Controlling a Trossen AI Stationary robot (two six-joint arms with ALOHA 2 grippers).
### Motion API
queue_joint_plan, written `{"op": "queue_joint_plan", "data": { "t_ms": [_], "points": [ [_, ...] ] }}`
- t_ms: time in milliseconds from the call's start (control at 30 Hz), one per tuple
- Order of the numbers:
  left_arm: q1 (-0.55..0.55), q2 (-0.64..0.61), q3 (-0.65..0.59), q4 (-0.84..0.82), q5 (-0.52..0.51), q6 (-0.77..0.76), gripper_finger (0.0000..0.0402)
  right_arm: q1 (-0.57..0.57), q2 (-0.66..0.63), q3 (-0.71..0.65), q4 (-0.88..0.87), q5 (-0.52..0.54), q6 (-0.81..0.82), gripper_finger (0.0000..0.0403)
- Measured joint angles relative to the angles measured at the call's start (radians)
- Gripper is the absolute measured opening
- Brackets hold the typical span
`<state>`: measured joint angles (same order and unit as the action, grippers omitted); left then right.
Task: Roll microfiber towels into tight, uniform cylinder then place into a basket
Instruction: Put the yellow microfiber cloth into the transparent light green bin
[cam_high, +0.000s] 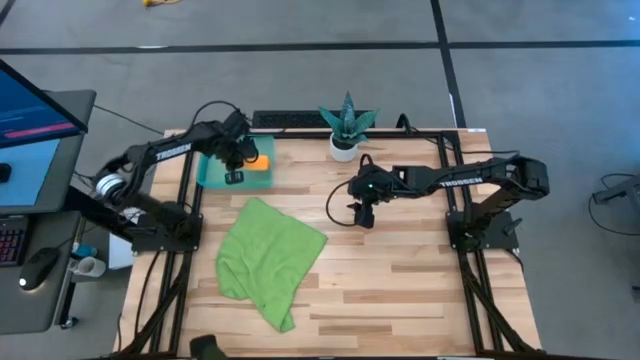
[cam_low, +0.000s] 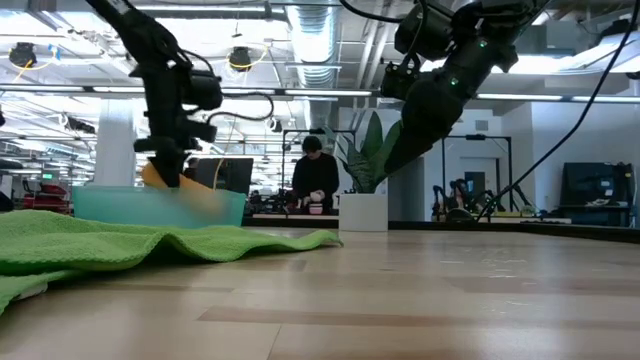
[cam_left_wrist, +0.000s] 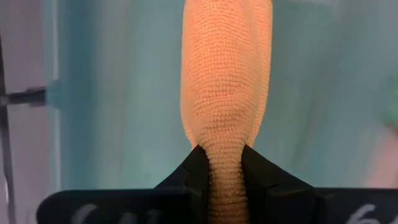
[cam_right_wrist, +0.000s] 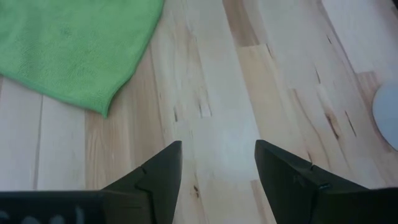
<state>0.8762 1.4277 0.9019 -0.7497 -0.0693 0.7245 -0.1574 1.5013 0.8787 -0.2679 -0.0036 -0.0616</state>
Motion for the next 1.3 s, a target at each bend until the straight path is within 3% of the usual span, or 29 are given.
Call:
{"op": "queue_joint_plan", "data": {
  "t_ms": [500,733,933,1300],
  "points": [
    [0.092,0.228,0.179,0.006,0.056,0.03,0.003,0.0,0.0,0.0,0.001,0.0,0.0,0.0224],
    [0.106,0.244,0.195,-0.006,0.056,0.019,0.0032,0.0,0.0,0.0,0.001,0.0,0.001,0.0224],
    [0.106,0.244,0.195,-0.005,0.056,0.015,0.0063,0.001,0.0,0.0,0.0,0.0,0.008,0.0224],
    [0.106,0.244,0.195,0.001,0.031,0.0,0.0083,0.001,0.0,0.0,0.0,0.0,0.02,0.0224]
  ]
}}
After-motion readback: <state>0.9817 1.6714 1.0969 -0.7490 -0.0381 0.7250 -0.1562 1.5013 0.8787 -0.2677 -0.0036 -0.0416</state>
